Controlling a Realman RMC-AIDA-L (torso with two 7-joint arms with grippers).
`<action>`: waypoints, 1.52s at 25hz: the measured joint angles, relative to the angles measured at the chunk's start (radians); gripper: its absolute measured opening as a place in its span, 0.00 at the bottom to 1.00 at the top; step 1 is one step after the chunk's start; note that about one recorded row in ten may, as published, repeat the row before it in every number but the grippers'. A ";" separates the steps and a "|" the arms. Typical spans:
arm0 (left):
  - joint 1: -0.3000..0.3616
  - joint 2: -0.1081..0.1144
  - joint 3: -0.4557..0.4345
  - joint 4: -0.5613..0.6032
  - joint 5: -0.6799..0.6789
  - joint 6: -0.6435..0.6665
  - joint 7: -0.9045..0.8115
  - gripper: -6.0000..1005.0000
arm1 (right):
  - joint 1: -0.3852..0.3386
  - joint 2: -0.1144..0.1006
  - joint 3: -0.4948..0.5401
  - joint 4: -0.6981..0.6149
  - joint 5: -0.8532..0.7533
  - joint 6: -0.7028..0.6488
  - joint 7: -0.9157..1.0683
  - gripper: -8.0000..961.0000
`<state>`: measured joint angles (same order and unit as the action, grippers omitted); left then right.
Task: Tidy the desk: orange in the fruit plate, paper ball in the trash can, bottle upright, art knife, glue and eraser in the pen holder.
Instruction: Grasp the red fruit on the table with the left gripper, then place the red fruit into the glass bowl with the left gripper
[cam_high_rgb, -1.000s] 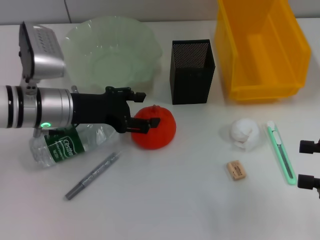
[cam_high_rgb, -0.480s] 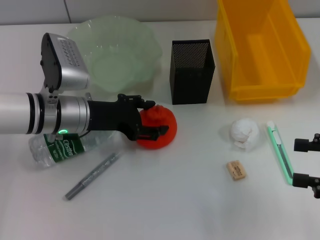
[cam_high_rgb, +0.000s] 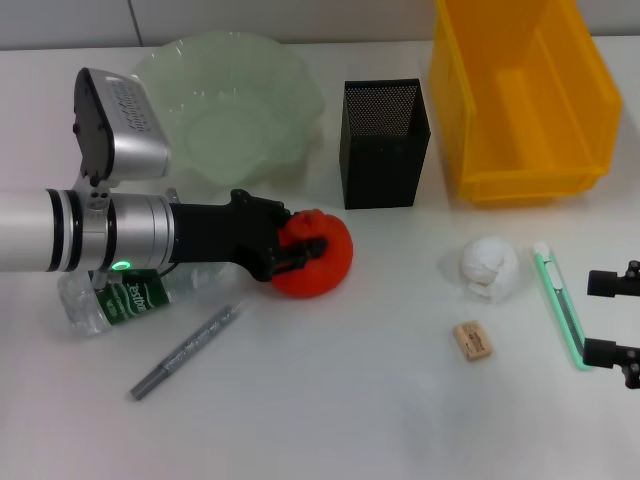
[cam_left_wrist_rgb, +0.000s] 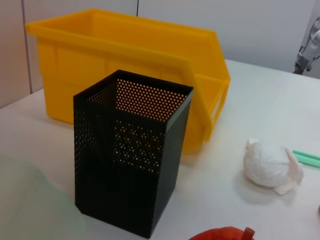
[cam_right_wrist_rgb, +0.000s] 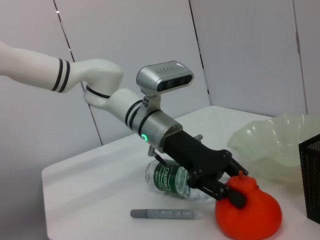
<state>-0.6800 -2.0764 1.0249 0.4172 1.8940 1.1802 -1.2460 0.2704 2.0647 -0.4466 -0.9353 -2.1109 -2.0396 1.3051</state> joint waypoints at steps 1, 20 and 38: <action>0.000 0.000 0.000 0.000 0.000 0.000 0.000 0.54 | 0.001 0.000 0.000 0.001 0.000 0.003 0.000 0.81; 0.155 0.016 -0.288 0.426 -0.140 0.328 -0.287 0.16 | 0.015 0.002 -0.008 0.021 0.001 0.016 -0.004 0.81; 0.037 0.007 -0.039 0.272 -0.143 -0.312 -0.259 0.22 | 0.043 0.008 -0.009 0.027 -0.003 0.026 -0.005 0.81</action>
<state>-0.6426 -2.0693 0.9857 0.6895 1.7510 0.8680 -1.5052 0.3131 2.0731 -0.4556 -0.9078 -2.1144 -2.0131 1.2996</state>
